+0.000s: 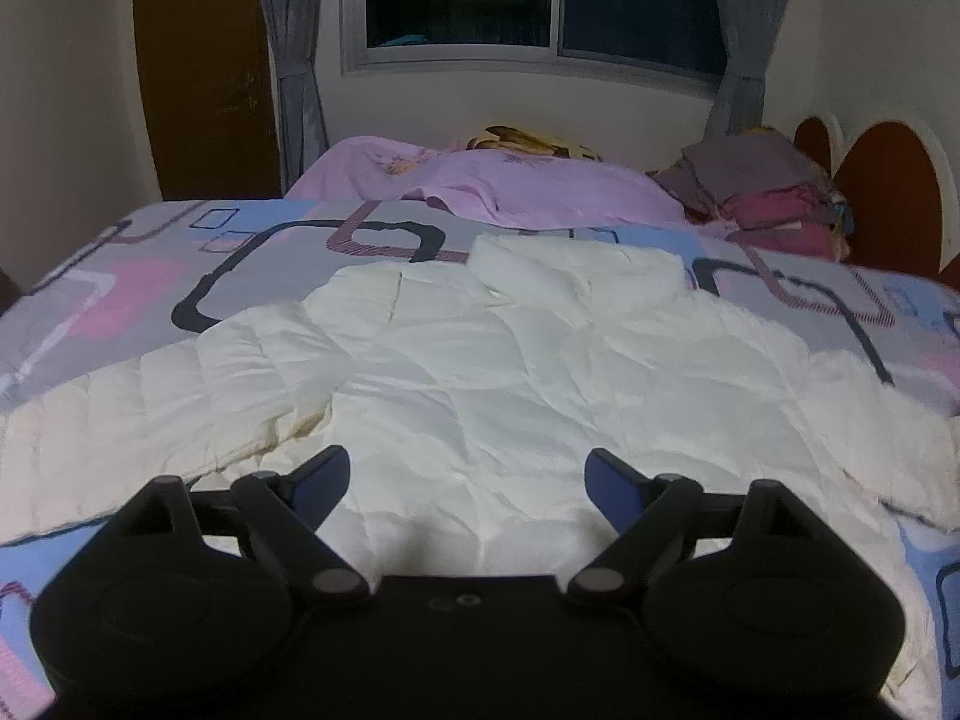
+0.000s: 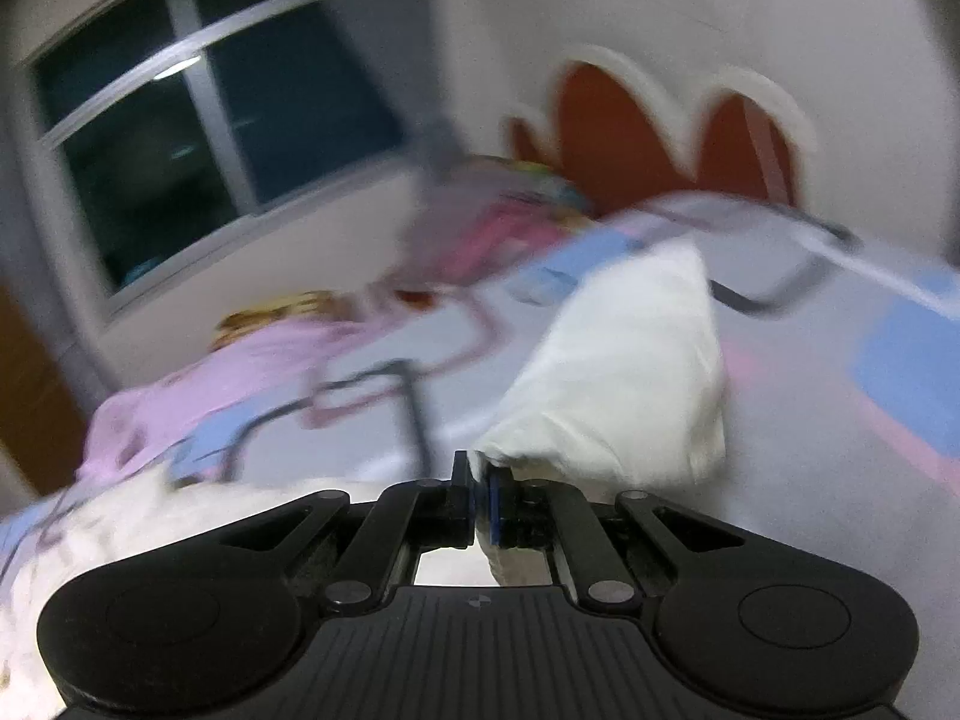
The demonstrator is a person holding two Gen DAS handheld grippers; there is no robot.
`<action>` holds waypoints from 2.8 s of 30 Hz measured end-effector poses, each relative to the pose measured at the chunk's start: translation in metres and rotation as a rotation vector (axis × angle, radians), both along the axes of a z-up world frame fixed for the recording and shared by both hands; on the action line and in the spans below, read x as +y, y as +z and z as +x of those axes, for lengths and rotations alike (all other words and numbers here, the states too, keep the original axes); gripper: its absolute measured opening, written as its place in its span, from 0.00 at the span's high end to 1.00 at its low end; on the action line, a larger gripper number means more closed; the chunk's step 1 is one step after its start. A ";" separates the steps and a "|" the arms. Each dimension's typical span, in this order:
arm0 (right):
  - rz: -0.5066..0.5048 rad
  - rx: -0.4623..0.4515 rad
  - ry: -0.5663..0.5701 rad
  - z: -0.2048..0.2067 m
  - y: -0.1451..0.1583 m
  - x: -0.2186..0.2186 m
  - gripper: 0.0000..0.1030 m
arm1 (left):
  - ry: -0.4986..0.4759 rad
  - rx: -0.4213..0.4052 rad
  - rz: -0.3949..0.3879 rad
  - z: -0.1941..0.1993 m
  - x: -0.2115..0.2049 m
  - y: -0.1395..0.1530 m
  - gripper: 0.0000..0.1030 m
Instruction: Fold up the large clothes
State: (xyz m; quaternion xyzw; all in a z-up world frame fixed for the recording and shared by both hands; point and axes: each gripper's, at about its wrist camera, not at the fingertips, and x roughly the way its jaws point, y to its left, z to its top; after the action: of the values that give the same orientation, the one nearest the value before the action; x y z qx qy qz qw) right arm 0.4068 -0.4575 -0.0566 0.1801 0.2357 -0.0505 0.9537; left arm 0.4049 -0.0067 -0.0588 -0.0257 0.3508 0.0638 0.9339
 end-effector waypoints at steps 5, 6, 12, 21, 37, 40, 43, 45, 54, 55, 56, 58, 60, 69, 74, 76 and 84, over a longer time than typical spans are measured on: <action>-0.075 -0.011 0.213 0.028 0.010 0.111 0.96 | -0.053 0.000 -0.072 0.014 0.035 -0.001 0.55; -0.087 -0.009 0.259 0.030 0.009 0.135 0.96 | -0.048 -0.007 -0.088 0.016 0.043 -0.001 0.55; -0.084 0.058 0.471 0.053 -0.022 0.252 0.96 | 0.002 -0.053 -0.158 0.019 0.090 -0.006 0.03; -0.136 0.167 0.661 0.053 -0.074 0.367 0.90 | -0.008 0.010 -0.240 0.021 0.125 -0.024 0.06; -0.052 0.195 0.210 0.014 -0.063 0.182 0.57 | -0.134 0.147 -0.336 0.096 0.103 -0.080 0.38; -0.038 0.221 0.158 0.016 -0.065 0.162 0.58 | -0.166 0.133 -0.342 0.102 0.098 -0.080 0.77; -0.055 0.242 0.137 0.024 -0.068 0.157 0.62 | -0.157 -0.002 -0.351 0.085 0.099 -0.059 0.92; -0.048 0.238 0.130 0.026 -0.068 0.155 0.62 | -0.142 -0.064 -0.317 0.071 0.101 -0.046 0.93; -0.059 0.276 0.052 0.035 -0.076 0.130 0.62 | -0.087 0.111 -0.275 0.069 0.118 -0.080 0.79; -0.060 0.254 0.061 0.034 -0.071 0.127 0.62 | -0.070 0.115 -0.251 0.068 0.119 -0.078 0.72; -0.058 0.233 0.070 0.033 -0.065 0.124 0.62 | -0.043 0.098 -0.220 0.064 0.121 -0.073 0.58; -0.064 0.192 0.089 0.038 -0.056 0.121 0.62 | 0.017 0.030 -0.157 0.055 0.127 -0.060 0.42; -0.068 0.168 0.113 0.053 -0.048 0.122 0.62 | 0.004 -0.025 -0.128 0.053 0.125 -0.046 0.45; -0.147 0.176 0.275 0.151 -0.052 0.168 0.85 | -0.171 0.012 -0.038 0.111 0.070 -0.057 0.53; -0.168 0.314 0.267 0.184 -0.104 0.144 0.85 | -0.164 0.071 0.025 0.119 0.079 -0.097 0.50; -0.185 0.311 0.276 0.184 -0.104 0.145 0.85 | -0.167 0.074 0.052 0.117 0.075 -0.096 0.50; -0.119 0.209 0.248 0.126 -0.051 0.140 0.85 | -0.113 -0.036 -0.012 0.084 0.082 -0.052 0.41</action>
State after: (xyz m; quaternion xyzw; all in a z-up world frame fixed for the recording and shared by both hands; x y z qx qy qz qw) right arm 0.5330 -0.3171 -0.1073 0.0865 0.3506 0.0351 0.9319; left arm 0.4891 0.0749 -0.1106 -0.0126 0.3351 0.0083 0.9421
